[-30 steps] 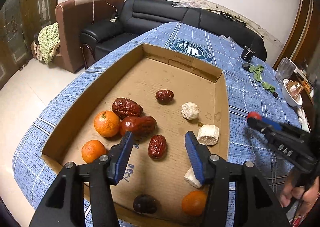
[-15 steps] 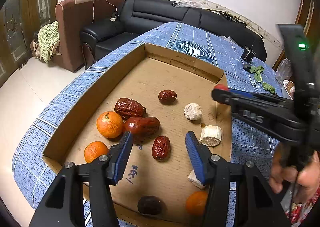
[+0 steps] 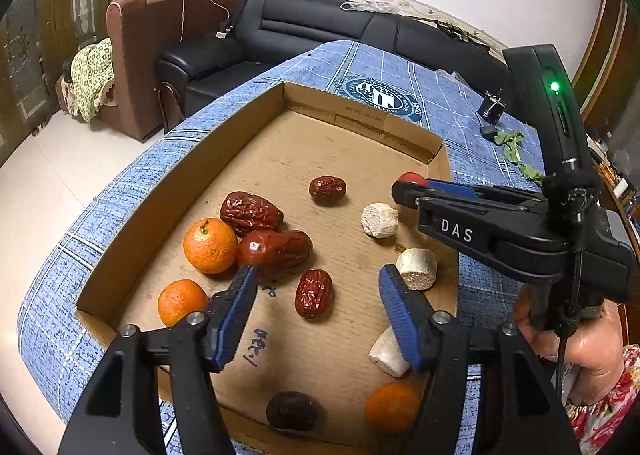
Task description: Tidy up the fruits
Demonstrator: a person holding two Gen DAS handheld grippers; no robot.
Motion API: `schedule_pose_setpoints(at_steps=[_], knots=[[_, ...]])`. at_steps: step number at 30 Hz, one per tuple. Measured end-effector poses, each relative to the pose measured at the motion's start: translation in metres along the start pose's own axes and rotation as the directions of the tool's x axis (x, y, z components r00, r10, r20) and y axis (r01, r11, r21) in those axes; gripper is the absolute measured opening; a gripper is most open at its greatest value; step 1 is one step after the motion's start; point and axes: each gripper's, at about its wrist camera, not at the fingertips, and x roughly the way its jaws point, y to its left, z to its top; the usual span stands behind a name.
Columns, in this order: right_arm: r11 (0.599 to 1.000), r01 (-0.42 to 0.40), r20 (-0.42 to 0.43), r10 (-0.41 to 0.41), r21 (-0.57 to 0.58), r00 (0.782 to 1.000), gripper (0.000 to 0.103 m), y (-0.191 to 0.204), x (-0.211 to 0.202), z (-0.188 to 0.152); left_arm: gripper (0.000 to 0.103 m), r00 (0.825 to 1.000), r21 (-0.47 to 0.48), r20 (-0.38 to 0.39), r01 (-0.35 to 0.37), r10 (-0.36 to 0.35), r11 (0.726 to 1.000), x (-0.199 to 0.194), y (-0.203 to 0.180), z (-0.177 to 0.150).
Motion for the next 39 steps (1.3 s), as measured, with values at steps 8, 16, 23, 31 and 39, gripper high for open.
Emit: schedule_pose_setpoints(at_steps=[8,16,23,31,39], knots=[[0.999,-0.04,0.056,0.039,0.02,0.998,0.035,0.001,-0.023,0.002,0.071,1.0,-0.023,-0.003,0.016,-0.016,1.0,-0.008,0.002,-0.001],[0.995,-0.056,0.143,0.043,0.088,0.989,0.038,-0.013,-0.072,-0.01,0.072,1.0,-0.025,0.026,0.0,0.001,1.0,-0.026,0.003,-0.006],[0.986,-0.024,0.184,-0.007,0.165,0.983,0.04,-0.028,-0.11,-0.052,0.072,0.999,-0.005,0.054,-0.002,0.003,1.0,-0.043,-0.012,-0.012],[0.978,0.06,0.233,-0.107,0.201,0.966,0.042,-0.036,-0.148,-0.105,0.085,0.954,-0.003,0.263,-0.15,0.146,0.989,-0.092,-0.035,-0.023],[0.973,0.027,0.299,-0.097,0.23,0.949,0.045,-0.038,-0.177,-0.135,0.103,0.811,-0.099,0.507,-0.284,0.294,0.954,-0.15,-0.048,-0.036]])
